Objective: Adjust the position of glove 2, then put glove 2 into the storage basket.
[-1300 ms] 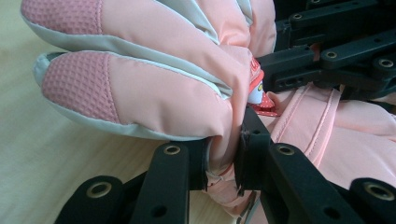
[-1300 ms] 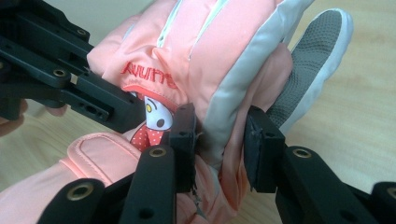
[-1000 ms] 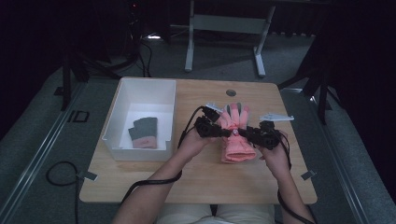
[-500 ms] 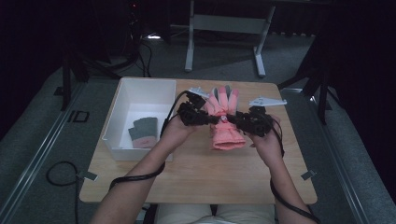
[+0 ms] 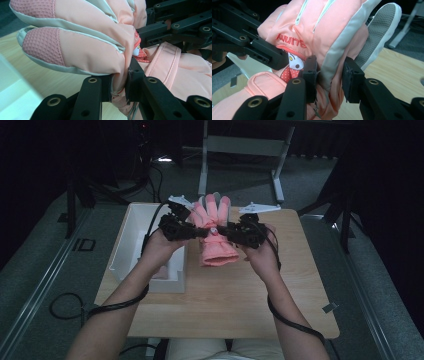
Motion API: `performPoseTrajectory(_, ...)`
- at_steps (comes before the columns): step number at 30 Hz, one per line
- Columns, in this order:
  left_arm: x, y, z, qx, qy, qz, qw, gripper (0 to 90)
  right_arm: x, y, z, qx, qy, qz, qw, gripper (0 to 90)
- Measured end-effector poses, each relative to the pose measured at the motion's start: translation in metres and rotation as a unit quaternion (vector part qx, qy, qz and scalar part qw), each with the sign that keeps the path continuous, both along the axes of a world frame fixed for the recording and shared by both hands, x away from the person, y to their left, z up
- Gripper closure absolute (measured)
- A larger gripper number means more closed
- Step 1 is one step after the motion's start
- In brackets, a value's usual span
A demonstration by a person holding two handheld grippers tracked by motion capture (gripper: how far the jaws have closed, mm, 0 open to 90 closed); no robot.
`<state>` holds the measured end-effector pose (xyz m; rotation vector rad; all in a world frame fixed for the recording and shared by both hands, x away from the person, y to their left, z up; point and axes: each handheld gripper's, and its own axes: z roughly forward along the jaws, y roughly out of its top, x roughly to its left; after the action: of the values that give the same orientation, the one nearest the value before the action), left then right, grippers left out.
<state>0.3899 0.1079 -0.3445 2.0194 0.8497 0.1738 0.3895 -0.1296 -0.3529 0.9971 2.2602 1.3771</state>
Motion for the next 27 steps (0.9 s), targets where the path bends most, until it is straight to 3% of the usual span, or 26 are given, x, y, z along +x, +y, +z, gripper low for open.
performPoseTrajectory(6, -0.004, 0.033, 0.004, -0.008, 0.003, 0.025, 0.9997, 77.7, 0.006, 0.035, 0.008, -0.006, -0.002, 0.023, 0.9997, 67.8)
performPoseTrajectory(8, -0.005, 0.041, 0.005, -0.008, 0.002, 0.031, 0.9995, 77.8, 0.007, 0.038, 0.009, -0.007, -0.001, 0.024, 0.9997, 67.8)
performPoseTrajectory(11, -0.009, 0.068, 0.008, -0.004, 0.003, 0.052, 0.9987, 77.7, 0.012, 0.067, 0.011, -0.009, -0.001, 0.041, 0.9991, 67.9)
performPoseTrajectory(15, -0.012, 0.090, 0.007, -0.001, 0.005, 0.067, 0.9977, 77.8, 0.017, 0.094, 0.011, -0.009, 0.001, 0.059, 0.9982, 67.9)
performPoseTrajectory(21, -0.012, 0.120, -0.002, 0.005, 0.013, 0.087, 0.9961, 77.8, 0.025, 0.128, 0.002, -0.011, 0.011, 0.076, 0.9970, 67.9)
performPoseTrajectory(27, -0.006, 0.145, -0.019, 0.000, 0.029, 0.107, 0.9938, 77.8, 0.035, 0.157, -0.011, -0.018, 0.027, 0.084, 0.9959, 67.9)
